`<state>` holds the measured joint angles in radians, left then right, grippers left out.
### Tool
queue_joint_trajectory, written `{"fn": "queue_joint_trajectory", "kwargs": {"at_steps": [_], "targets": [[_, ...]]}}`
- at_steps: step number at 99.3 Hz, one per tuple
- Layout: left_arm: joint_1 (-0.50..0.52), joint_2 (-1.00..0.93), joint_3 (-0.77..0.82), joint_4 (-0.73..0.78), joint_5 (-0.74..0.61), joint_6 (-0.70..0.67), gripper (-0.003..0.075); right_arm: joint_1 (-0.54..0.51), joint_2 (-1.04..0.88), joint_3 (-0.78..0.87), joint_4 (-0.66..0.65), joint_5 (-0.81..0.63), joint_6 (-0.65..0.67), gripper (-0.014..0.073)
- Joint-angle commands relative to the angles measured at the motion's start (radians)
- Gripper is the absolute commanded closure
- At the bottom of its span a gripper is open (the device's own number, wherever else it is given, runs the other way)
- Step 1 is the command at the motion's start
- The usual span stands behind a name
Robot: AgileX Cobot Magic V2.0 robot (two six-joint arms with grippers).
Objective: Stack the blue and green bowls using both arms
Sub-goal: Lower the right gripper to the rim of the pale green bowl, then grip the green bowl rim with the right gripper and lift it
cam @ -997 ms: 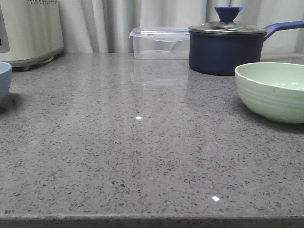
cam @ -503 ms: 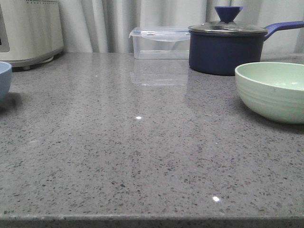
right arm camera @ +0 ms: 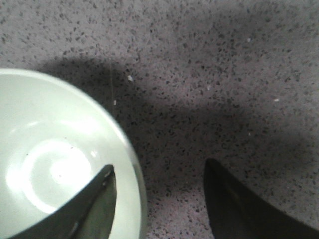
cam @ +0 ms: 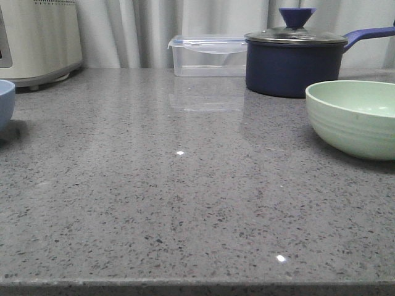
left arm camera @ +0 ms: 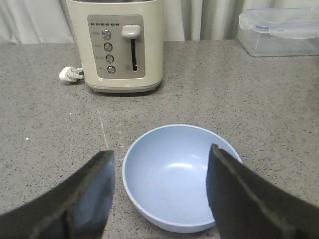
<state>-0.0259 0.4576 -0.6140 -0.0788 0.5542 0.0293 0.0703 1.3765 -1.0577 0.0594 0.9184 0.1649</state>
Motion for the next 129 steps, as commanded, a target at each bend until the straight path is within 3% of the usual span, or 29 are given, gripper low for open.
{"fn": "queue_joint_trajectory", "kwargs": {"at_steps": [1,18,65,97,129], "targets": [[0.0,0.014,-0.034,-0.003,-0.079,-0.01,0.0311,0.002,-0.013,-0.035,0.006,-0.022,0.0,0.0185],[0.0,0.014,-0.034,-0.003,-0.079,-0.01,0.0311,0.002,-0.008,-0.035,0.006,-0.025,0.0,0.0271],[0.0,0.014,-0.034,-0.003,-0.079,-0.01,0.0311,0.002,-0.008,-0.035,0.006,-0.028,0.0,0.0676],[0.0,0.014,-0.034,-0.003,-0.079,-0.01,0.0311,0.032,-0.008,-0.125,0.064,0.013,-0.053,0.0673],[0.0,0.014,-0.034,-0.003,-0.079,-0.01,0.0311,0.251,0.09,-0.265,0.097,0.003,-0.06,0.0673]]}}
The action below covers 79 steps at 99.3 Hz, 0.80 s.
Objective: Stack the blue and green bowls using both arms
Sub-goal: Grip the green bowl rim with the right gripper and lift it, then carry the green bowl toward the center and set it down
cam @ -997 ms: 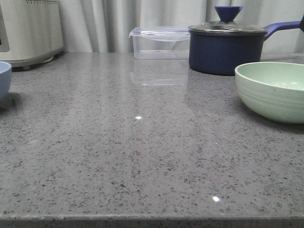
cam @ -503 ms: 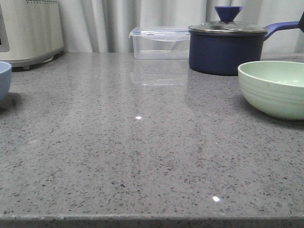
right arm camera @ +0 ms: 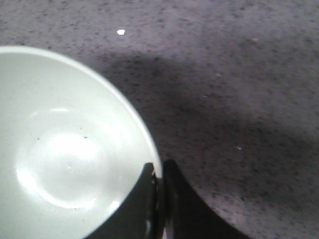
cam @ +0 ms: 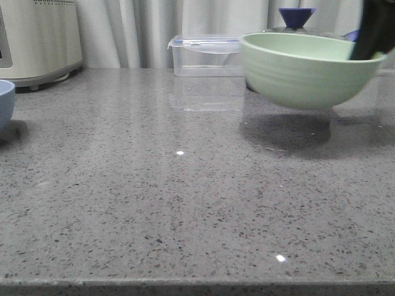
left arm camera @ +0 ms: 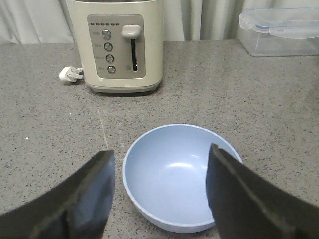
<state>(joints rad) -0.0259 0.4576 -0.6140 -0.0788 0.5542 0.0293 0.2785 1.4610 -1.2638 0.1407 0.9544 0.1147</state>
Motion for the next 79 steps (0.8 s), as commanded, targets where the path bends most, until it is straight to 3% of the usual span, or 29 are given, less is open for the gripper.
{"fn": "queue_joint_trajectory", "kwargs": {"at_steps": [1,29,50,79], "targets": [[0.0,0.014,-0.034,-0.003,-0.079,-0.01,0.0311,0.053,0.009,-0.062,0.016,-0.033,-0.01,0.0673],[0.0,0.014,-0.034,-0.003,-0.079,-0.01,0.0311,0.194,0.164,-0.185,0.023,-0.04,-0.01,0.0673],[0.0,0.014,-0.034,-0.003,-0.079,-0.01,0.0311,0.242,0.221,-0.24,0.023,-0.044,-0.01,0.0666],[0.0,0.014,-0.034,-0.003,-0.079,-0.01,0.0311,0.242,0.224,-0.244,0.023,-0.048,-0.01,0.0354]]}}
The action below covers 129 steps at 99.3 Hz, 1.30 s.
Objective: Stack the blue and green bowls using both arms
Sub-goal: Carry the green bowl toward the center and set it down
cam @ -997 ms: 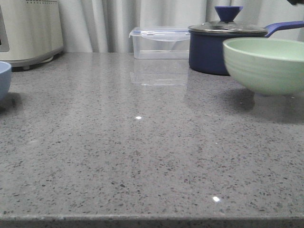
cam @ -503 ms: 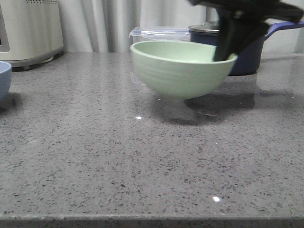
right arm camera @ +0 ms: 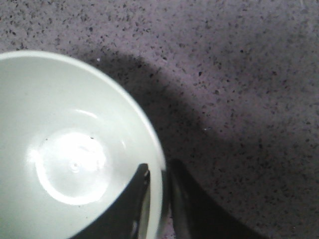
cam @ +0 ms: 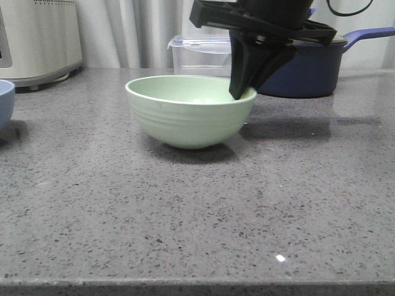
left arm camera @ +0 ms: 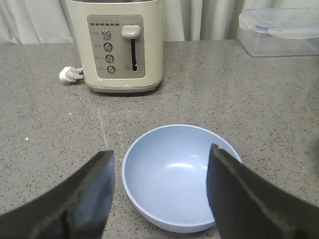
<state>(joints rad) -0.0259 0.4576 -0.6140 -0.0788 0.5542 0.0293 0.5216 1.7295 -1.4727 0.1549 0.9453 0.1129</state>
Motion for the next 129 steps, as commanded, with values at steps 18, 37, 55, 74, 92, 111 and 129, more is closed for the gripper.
{"fn": "queue_joint_trajectory", "kwargs": {"at_steps": [18,37,55,74,92,111,129], "targets": [[0.0,0.014,-0.034,-0.003,-0.079,-0.01,0.0311,-0.001,-0.06,-0.035,0.009,-0.041,-0.008,0.035],[0.0,0.014,-0.034,-0.003,-0.079,-0.01,0.0311,-0.001,-0.132,-0.005,0.007,-0.048,-0.008,0.035],[0.0,0.014,-0.034,-0.003,-0.079,-0.01,0.0311,-0.001,-0.225,0.081,0.007,-0.084,-0.008,0.0351],[0.0,0.014,-0.034,-0.003,-0.079,-0.01,0.0311,-0.001,-0.299,0.191,0.009,-0.092,-0.008,0.0404],[0.0,0.014,-0.034,-0.003,-0.079,-0.01,0.0311,-0.001,-0.321,0.274,0.041,-0.128,-0.008,0.0608],[0.0,0.014,-0.034,-0.003,-0.079,-0.01,0.0311,0.04,-0.321,0.354,0.044,-0.211,-0.016,0.0673],[0.0,0.014,-0.034,-0.003,-0.079,-0.01,0.0311,0.067,-0.309,0.392,0.047,-0.265,-0.016,0.0673]]}}
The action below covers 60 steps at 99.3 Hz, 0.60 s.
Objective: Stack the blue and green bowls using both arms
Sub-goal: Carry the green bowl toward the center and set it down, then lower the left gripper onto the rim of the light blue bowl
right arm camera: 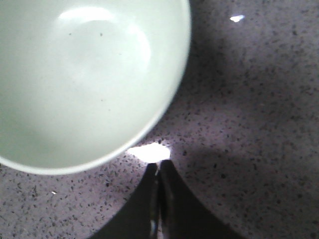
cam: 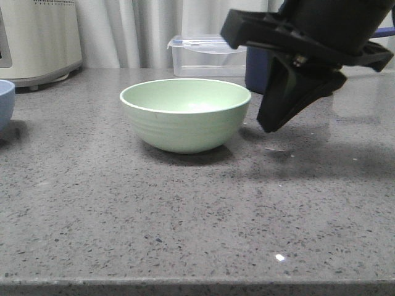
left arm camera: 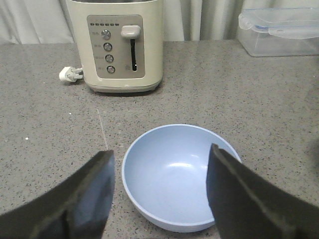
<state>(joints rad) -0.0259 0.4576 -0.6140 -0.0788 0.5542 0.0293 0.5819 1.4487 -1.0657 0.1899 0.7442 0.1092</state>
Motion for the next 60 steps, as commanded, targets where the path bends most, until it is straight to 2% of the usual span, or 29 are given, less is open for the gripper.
{"fn": "queue_joint_trajectory", "kwargs": {"at_steps": [1,60], "targets": [[0.0,0.014,-0.034,-0.003,-0.079,-0.01,0.0311,0.006,-0.027,-0.015,0.012,-0.063,-0.012,0.0673],[0.0,0.014,-0.034,-0.003,-0.102,-0.01,0.0311,0.006,0.018,-0.015,0.061,-0.144,-0.012,0.0673]]}}
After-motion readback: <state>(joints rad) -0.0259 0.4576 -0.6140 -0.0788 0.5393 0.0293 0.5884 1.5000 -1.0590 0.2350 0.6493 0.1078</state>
